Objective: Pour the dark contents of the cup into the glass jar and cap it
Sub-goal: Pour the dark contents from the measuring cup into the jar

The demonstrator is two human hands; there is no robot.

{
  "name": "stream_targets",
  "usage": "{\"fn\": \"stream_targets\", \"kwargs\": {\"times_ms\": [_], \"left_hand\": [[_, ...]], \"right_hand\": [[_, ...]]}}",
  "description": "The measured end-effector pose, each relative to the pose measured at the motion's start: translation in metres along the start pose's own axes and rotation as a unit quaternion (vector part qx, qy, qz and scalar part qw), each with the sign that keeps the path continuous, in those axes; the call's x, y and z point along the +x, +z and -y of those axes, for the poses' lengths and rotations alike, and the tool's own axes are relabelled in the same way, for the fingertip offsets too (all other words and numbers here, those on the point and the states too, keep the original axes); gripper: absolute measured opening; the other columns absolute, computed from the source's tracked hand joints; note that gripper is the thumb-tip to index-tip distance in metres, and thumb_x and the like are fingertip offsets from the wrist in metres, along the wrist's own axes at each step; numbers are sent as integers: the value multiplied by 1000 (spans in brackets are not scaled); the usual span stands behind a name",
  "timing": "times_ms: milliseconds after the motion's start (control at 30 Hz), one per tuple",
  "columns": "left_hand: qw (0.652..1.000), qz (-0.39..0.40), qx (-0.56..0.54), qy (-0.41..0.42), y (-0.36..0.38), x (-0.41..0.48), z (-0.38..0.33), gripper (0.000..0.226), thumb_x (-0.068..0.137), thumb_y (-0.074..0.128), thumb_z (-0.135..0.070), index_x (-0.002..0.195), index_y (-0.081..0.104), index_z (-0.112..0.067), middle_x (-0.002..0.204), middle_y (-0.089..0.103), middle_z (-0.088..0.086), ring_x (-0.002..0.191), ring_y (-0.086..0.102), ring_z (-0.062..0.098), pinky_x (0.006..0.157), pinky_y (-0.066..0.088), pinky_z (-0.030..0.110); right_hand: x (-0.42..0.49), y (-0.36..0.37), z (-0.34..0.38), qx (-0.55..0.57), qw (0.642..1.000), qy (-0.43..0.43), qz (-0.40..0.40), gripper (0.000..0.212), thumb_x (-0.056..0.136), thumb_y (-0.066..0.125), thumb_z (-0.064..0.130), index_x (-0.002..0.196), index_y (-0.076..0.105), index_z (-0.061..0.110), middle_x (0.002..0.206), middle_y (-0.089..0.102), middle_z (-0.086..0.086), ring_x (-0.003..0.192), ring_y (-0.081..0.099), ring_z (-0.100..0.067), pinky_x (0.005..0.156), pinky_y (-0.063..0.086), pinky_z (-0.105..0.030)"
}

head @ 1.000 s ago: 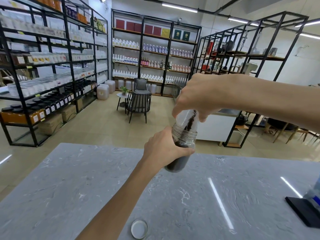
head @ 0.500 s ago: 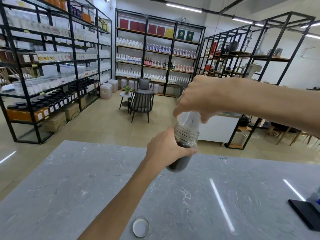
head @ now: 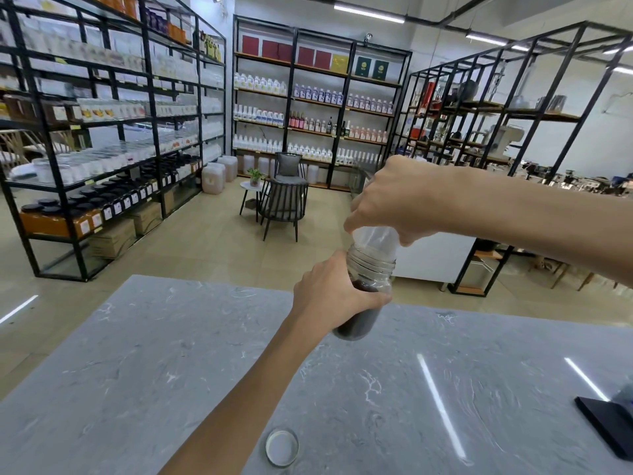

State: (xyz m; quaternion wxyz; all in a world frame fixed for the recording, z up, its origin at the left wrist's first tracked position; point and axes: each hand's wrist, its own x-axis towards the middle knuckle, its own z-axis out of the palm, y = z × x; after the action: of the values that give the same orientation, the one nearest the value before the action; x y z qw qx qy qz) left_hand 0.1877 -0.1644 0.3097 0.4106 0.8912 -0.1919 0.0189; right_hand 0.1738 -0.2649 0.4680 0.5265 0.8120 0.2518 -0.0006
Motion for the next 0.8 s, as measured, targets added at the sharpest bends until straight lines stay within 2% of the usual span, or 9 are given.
{"fn": "stream_targets", "kwargs": {"times_ms": [167,467,533,600,667,700,800], "left_hand": [[1000,-2,6,3,0,0,1,70,66,80,-67,123,58,-32,114,71,-11,106,65,19,91,55,43],[1000,-1,12,6,2,0,4,70,67,82,-65,123,57,-30,115,71,-9,106,65,22,92,55,45],[1000,1,12,8,4,-1,5,70,67,81,-66,122,56,-31,113,70,-10,104,65,21,89,55,43],[1000,-3,-4,11,6,-4,10,70,66,81,-66,122,57,-33,112,70,-12,102,65,19,87,56,43],[999,-6,-43,13,8,-10,23,72,63,83,-66,124,57,-37,114,70,-16,104,64,15,88,55,42],[997,-8,-72,10,9,-14,31,74,61,84,-66,125,57,-41,115,70,-20,106,65,13,90,55,41],[979,-39,-198,-18,15,-31,57,85,52,86,-63,130,59,-41,119,71,-20,113,66,11,99,56,45]], "right_hand": [[-1,2,1,-15,1000,1,-10,69,80,77,36,139,41,38,122,64,6,103,62,-24,64,36,-34],[-2,10,3,-2,999,24,-21,77,77,79,40,142,38,36,125,63,6,97,61,-22,59,33,-31],[-3,14,2,37,998,36,-26,84,72,80,50,143,37,37,126,62,8,86,53,-17,53,27,-25],[-9,21,-3,137,989,56,-25,92,65,79,63,142,36,38,127,60,13,85,50,-12,57,31,-22],[-21,32,-8,309,947,91,-9,98,59,73,76,141,34,40,128,57,19,94,52,-8,74,39,-26],[-28,40,-7,407,907,109,-4,100,56,70,81,141,34,41,127,56,21,99,54,-7,80,41,-28],[-47,80,13,650,744,151,-29,101,53,68,83,141,40,41,126,59,22,108,61,-4,82,54,-28]]}}
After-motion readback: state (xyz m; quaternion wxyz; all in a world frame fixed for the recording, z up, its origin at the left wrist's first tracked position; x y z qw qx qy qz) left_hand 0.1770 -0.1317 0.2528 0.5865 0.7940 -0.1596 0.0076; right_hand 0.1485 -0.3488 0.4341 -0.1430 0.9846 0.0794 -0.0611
